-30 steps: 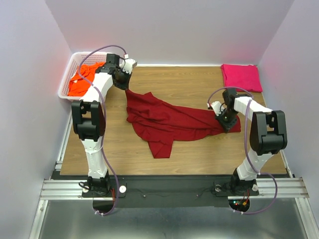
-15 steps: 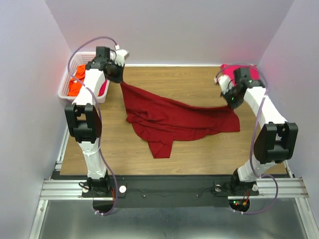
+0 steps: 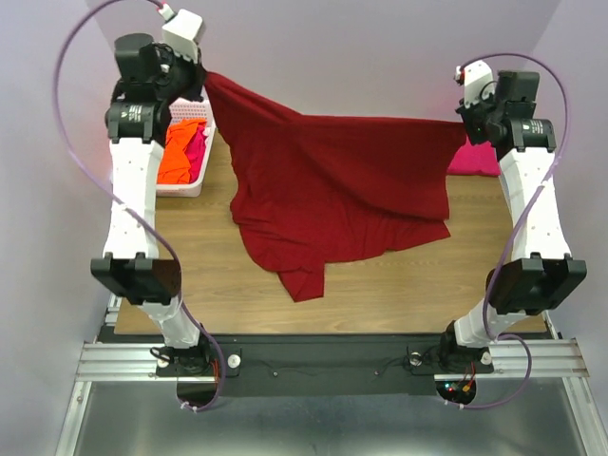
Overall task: Fold and stack the t-shirts
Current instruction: Flatten the tshirt out
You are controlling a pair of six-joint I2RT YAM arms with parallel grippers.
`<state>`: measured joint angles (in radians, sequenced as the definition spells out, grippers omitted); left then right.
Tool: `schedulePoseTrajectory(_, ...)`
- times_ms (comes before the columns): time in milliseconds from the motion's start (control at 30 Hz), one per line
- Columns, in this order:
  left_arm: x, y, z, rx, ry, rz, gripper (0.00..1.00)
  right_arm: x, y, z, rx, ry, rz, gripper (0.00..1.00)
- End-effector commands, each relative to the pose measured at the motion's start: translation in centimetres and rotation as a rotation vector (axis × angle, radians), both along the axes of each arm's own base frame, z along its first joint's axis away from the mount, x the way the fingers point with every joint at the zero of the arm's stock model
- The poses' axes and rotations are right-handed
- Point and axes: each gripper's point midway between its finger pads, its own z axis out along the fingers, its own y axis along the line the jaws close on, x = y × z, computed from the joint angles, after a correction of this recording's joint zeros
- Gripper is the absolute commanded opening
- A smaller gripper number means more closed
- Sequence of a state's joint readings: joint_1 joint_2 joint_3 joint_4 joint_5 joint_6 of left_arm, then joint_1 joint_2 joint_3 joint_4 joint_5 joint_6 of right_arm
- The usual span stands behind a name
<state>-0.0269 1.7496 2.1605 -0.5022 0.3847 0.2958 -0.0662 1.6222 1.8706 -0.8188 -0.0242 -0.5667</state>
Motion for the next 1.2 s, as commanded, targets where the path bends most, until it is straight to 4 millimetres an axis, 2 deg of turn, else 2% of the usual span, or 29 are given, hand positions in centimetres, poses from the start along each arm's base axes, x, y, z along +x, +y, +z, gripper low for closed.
schedulePoseTrajectory(0, -4.1, 1.1, 10.5, -0.024, -0.294, 0.051, 0.0, -1.0, -1.4, 9.3, -0.002, -0.275, -0.089, 0.01)
schedulePoseTrajectory(100, -5.6, 1.8, 13.3, -0.026, -0.385, 0.089, 0.0, -1.8, -1.7, 12.8, -0.004, -0.372, -0.114, 0.0)
schedulePoseTrajectory(133, -6.8, 2.0, 14.7, -0.029, -0.425, 0.101, 0.0, -2.4, -1.7, 14.1, -0.004, -0.406, -0.119, 0.01)
schedulePoseTrajectory(200, -7.9, 2.6, 16.2, -0.035, -0.477, 0.131, 0.0, -3.1, -1.9, 15.9, -0.002, -0.457, -0.131, 0.01)
schedulePoseTrajectory(233, -9.4, 2.7, 17.5, -0.038, -0.515, 0.136, 0.0, -3.7, -1.8, 17.4, 0.0, -0.494, -0.133, 0.01)
schedulePoseTrajectory(300, -10.5, 2.7, 18.3, -0.045, -0.552, 0.135, 0.0, -5.2, -1.7, 19.5, 0.006, -0.554, -0.136, 0.01)
schedulePoseTrajectory(333, -12.6, 2.7, 19.6, -0.052, -0.594, 0.134, 0.0, -5.9, -1.7, 20.4, 0.008, -0.578, -0.138, 0.01)
schedulePoseTrajectory(367, -13.0, 2.7, 19.6, -0.051, -0.608, 0.133, 0.0, -7.2, -1.6, 21.7, 0.01, -0.619, -0.142, 0.01)
schedulePoseTrajectory(400, -15.4, 2.8, 21.0, -0.059, -0.658, 0.135, 0.0, -7.9, -1.6, 22.4, 0.01, -0.64, -0.145, 0.01)
schedulePoseTrajectory(433, -16.4, 2.9, 21.4, -0.062, -0.678, 0.144, 0.0, -8.6, -1.6, 23.0, 0.013, -0.659, -0.147, 0.01)
schedulePoseTrajectory(467, -16.9, 3.2, 21.5, -0.066, -0.696, 0.156, 0.0, -10.5, -1.5, 24.5, 0.016, -0.709, -0.151, 0.01)
schedulePoseTrajectory(500, -18.0, 3.3, 22.0, -0.069, -0.719, 0.163, 0.0, -11.4, -1.4, 25.1, 0.017, -0.73, -0.152, 0.01)
schedulePoseTrajectory(533, -20.8, 3.5, 23.3, -0.073, -0.771, 0.167, 0.0, -12.4, -1.4, 25.9, 0.018, -0.757, -0.155, 0.0)
schedulePoseTrajectory(567, -21.5, 3.6, 23.3, -0.069, -0.782, 0.174, 0.0, -13.3, -1.4, 26.5, 0.018, -0.784, -0.159, 0.01)
schedulePoseTrajectory(600, -22.9, 3.7, 24.0, -0.071, -0.816, 0.175, 0.0, -15.7, -1.3, 27.8, 0.016, -0.835, -0.159, 0.01)
schedulePoseTrajectory(633, -25.7, 3.9, 25.0, -0.074, -0.867, 0.182, 0.0, -16.6, -1.3, 28.3, 0.012, -0.856, -0.162, 0.01)
schedulePoseTrajectory(667, -26.8, 4.0, 25.4, -0.077, -0.889, 0.19, 0.0, -17.7, -1.4, 28.9, 0.007, -0.881, -0.17, 0.01)
schedulePoseTrajectory(700, -29.4, 4.3, 26.1, -0.081, -0.934, 0.201, 0.0, -19.8, -1.2, 29.9, 0.004, -0.926, -0.17, 0.0)
schedulePoseTrajectory(800, -32.7, 4.4, 26.8, -0.077, -0.989, 0.202, 0.0, -23.1, -1.3, 31.7, -0.011, -1.005, -0.186, 0.0)
schedulePoseTrajectory(833, -35.2, 4.4, 27.3, -0.08, -1.03, 0.203, 0.0, -24.3, -1.4, 32.3, -0.016, -1.033, -0.194, 0.01)
schedulePoseTrajectory(867, -36.4, 4.5, 27.5, -0.085, -1.049, 0.207, 0.0, -26.2, -1.5, 33.2, -0.028, -1.073, -0.205, 0.01)
schedulePoseTrajectory(900, -38.8, 4.7, 28.1, -0.098, -1.091, 0.211, 0.0, -27.6, -1.5, 34.1, -0.033, -1.111, -0.211, 0.01)
schedulePoseTrajectory(967, -41.2, 4.9, 28.6, -0.1, -1.135, 0.222, 0.0, -30.3, -1.6, 35.3, -0.043, -1.169, -0.225, 0.01)
schedulePoseTrajectory(1033, -44.5, 5.3, 29.5, -0.107, -1.203, 0.242, 0.0, -32.1, -1.7, 36.1, -0.05, -1.21, -0.244, 0.01)
schedulePoseTrajectory(1067, -45.8, 5.7, 30.0, -0.112, -1.236, 0.263, 0.0, -33.8, -1.9, 36.9, -0.06, -1.247, -0.261, 0.01)
schedulePoseTrajectory(1133, -47.7, 5.9, 30.4, -0.105, -1.274, 0.277, 0.0, -35.0, -2.1, 37.6, -0.072, -1.277, -0.278, 0.0)
schedulePoseTrajectory(1167, -48.1, 6.1, 30.6, -0.099, -1.285, 0.288, 0.0, -36.4, -2.2, 38.5, -0.081, -1.315, -0.292, 0.01)
